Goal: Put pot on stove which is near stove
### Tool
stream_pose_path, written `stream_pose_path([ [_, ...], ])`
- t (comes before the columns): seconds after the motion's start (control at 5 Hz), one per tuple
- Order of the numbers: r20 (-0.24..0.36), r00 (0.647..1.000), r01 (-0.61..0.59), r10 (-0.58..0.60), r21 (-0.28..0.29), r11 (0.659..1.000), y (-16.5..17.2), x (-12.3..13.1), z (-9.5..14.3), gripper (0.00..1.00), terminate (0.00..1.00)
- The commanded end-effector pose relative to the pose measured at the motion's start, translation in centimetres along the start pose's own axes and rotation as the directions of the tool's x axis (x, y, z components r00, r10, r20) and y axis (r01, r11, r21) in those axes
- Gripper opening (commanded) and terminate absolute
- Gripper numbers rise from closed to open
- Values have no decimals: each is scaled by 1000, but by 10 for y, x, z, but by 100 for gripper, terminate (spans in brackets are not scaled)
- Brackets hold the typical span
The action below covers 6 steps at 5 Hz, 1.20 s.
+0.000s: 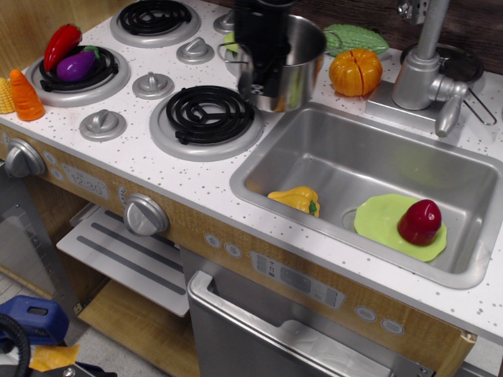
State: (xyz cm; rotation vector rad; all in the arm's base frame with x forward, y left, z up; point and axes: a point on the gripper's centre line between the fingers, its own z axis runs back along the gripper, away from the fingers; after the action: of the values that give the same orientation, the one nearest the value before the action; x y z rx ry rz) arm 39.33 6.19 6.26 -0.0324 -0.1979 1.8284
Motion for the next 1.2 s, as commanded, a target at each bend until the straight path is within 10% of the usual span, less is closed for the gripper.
stream_pose_path([
  [0.0,-30,999,-45,43,-68,997,10,26,38,0,0],
  [1.0,-70,997,-49,44,-66,997,29,64,13,0,0],
])
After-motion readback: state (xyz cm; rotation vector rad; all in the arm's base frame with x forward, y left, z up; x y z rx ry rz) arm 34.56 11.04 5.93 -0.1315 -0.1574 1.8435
